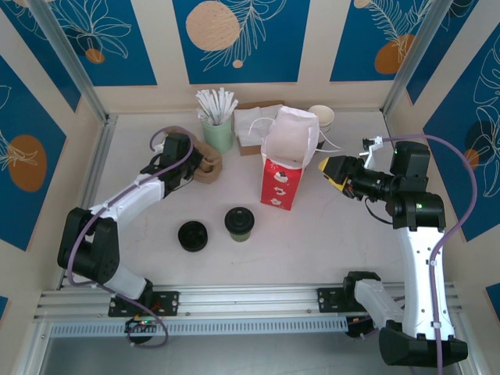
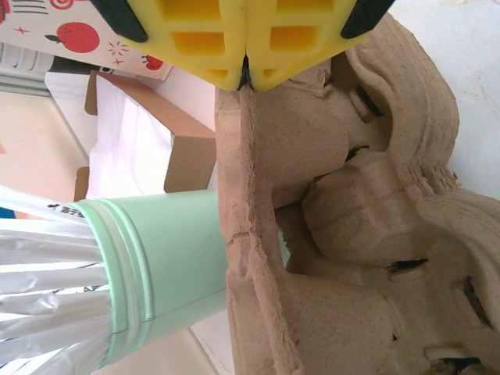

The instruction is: Pack the takeout coffee

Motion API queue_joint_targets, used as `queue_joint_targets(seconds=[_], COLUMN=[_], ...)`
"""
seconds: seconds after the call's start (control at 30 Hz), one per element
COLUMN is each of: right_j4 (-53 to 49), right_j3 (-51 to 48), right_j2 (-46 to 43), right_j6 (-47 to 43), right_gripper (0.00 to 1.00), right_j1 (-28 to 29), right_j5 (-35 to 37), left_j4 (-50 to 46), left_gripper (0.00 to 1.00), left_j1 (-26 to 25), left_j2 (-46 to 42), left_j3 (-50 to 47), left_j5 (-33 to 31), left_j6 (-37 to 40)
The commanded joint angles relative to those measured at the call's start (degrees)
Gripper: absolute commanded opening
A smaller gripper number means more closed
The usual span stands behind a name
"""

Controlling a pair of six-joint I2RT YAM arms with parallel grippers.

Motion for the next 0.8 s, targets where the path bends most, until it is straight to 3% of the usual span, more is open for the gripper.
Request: queue_joint_targets(seconds=[0.0, 0.47, 0.77], right_j4=[-0.8, 3.0, 6.1], right_j3=[-0.3, 0.6, -0.2], right_j2=[-1.0, 0.3, 1.0], right_j6=[-0.7, 0.9, 3.1], right_gripper=[0.54, 0.54, 0.54], right_j1=[-0.4, -0.4, -0.3], right_j5=[-2.0, -3.7, -6.0], left_j4=[-1.9, -12.5, -18.4], left_gripper=[0.02, 0.00, 0.00], left_j1=[0.7, 0.8, 0.7], left_j2=[-4.7, -17.5, -17.4], left_j3=[-0.4, 2.4, 9.3], left_j5=[-1.5, -1.9, 6.9], left_j6=[0.1, 7.7, 13.3])
